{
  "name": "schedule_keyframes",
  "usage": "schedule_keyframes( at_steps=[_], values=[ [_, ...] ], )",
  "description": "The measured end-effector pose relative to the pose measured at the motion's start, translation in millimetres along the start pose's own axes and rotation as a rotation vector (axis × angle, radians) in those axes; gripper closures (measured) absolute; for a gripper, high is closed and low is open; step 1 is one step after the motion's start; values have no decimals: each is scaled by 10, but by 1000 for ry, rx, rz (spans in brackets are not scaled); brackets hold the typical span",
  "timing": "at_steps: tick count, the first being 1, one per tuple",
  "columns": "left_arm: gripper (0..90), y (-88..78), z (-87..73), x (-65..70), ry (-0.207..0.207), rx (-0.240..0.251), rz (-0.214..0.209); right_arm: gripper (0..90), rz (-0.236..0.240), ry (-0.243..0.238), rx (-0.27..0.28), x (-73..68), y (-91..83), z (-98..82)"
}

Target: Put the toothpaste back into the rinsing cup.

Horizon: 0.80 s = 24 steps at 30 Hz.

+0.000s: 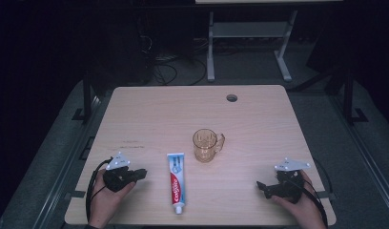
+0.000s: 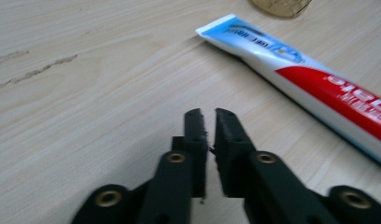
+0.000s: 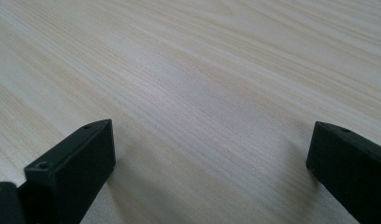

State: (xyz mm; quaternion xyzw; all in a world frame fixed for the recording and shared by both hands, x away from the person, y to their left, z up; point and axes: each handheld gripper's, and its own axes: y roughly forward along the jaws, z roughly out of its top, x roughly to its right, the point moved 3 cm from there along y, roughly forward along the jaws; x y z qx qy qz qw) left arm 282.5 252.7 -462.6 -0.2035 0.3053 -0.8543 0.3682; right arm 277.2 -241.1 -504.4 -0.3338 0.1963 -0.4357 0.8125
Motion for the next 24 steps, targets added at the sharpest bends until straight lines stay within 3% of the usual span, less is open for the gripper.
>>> schedule_keyframes(
  at_steps=[7,16,24],
  values=[
    [900,-15,45,45,-14,-13,-27,5,0,0,0,0,0,0],
    [900,44,133,218,25,-28,-89,5,0,0,0,0,0,0],
    [900,113,235,365,23,-13,-146,5,0,0,0,-1,0,0]
  ],
)
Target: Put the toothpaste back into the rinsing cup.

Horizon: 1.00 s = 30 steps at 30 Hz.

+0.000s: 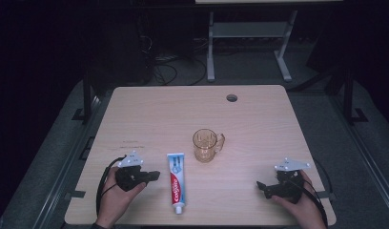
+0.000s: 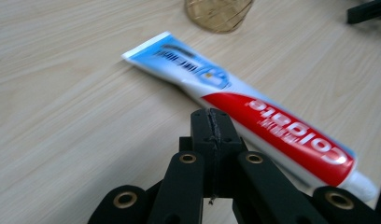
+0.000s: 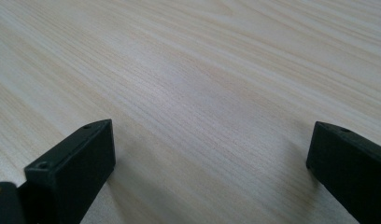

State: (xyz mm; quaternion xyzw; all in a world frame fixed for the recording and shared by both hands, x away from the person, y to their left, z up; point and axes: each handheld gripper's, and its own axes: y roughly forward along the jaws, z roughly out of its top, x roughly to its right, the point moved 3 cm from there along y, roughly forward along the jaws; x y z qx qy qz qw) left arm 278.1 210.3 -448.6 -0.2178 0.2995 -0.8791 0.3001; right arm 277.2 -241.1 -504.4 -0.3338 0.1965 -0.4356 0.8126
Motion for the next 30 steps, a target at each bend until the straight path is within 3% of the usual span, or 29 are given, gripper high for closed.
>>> schedule_keyframes(
  at_steps=[18,30],
  values=[
    [900,241,208,266,52,-2,-92,5,0,0,0,-1,0,0],
    [900,425,226,445,86,-34,-135,5,0,0,0,-1,0,0]
  ],
)
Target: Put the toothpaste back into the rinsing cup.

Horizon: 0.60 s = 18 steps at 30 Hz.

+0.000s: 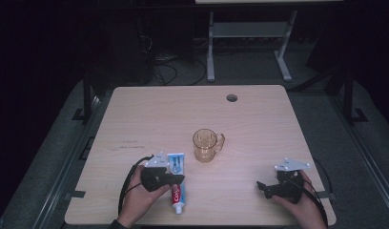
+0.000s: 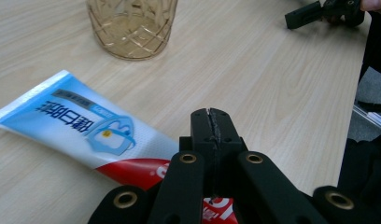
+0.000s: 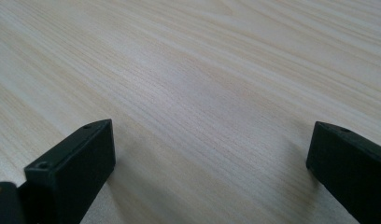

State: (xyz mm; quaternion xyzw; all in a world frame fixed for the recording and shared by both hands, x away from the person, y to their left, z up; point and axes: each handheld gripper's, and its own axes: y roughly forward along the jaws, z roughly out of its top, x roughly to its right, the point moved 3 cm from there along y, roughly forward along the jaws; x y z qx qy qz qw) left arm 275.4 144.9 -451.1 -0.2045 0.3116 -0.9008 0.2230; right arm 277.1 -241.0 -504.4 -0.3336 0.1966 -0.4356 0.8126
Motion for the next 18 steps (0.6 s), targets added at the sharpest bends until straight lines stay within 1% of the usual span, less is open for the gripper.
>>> schedule_keyframes(
  at_steps=[5,6,7,8,9,10,11,12,17,18],
  values=[
    [900,73,-11,47,10,-13,-15,5,0,0,0,0,0,0],
    [900,119,-23,70,12,-22,-25,5,0,0,0,0,0,0],
    [900,119,-23,70,12,-22,-25,5,0,0,0,0,0,0],
    [900,166,-38,87,14,-33,-28,5,0,0,0,0,0,0],
    [900,166,-38,87,14,-33,-28,5,0,0,0,0,0,0],
    [900,209,-52,92,19,-45,-28,5,0,0,0,0,0,0],
    [900,209,-52,92,19,-45,-28,5,0,0,0,0,0,0],
    [900,237,-65,86,26,-56,-23,5,0,0,0,0,0,0],
    [900,251,-82,75,24,-71,-15,5,0,0,0,0,0,0],
    [900,255,-90,68,29,-80,-8,5,0,0,0,0,0,0]
  ],
)
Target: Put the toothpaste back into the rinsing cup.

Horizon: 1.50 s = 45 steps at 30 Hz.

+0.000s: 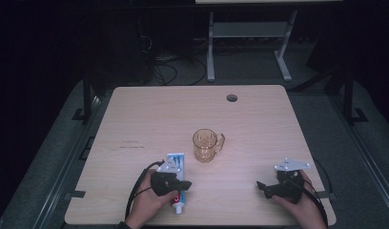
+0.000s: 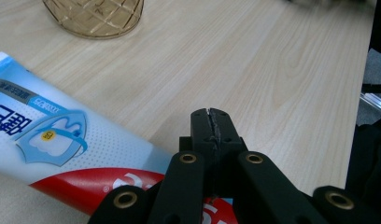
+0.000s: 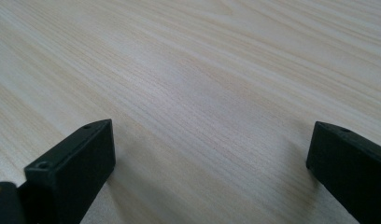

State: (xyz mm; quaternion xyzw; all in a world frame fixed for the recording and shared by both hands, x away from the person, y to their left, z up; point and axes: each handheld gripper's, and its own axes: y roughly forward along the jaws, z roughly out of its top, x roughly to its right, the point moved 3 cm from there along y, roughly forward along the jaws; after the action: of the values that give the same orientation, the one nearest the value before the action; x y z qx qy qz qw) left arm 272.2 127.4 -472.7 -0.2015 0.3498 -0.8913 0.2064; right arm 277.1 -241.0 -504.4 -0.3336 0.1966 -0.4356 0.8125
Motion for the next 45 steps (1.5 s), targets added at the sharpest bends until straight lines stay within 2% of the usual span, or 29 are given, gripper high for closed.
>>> schedule_keyframes(
  at_steps=[3,15,16,27,39,45],
  values=[
    [900,14,-8,-5,-7,-1,-3,5,0,0,0,0,0,0],
    [900,-26,-59,-49,-4,-29,35,5,0,0,0,0,0,0],
    [900,-43,-73,-58,-16,-25,38,5,0,0,1,0,0,0],
    [900,-140,-144,-110,-31,-32,55,6,0,0,0,0,0,0],
    [900,-265,-254,-196,-67,-34,85,6,-1,1,0,-1,0,0],
    [900,-367,-317,-275,-85,-33,124,5,-1,0,0,-3,-1,-1]
  ],
)
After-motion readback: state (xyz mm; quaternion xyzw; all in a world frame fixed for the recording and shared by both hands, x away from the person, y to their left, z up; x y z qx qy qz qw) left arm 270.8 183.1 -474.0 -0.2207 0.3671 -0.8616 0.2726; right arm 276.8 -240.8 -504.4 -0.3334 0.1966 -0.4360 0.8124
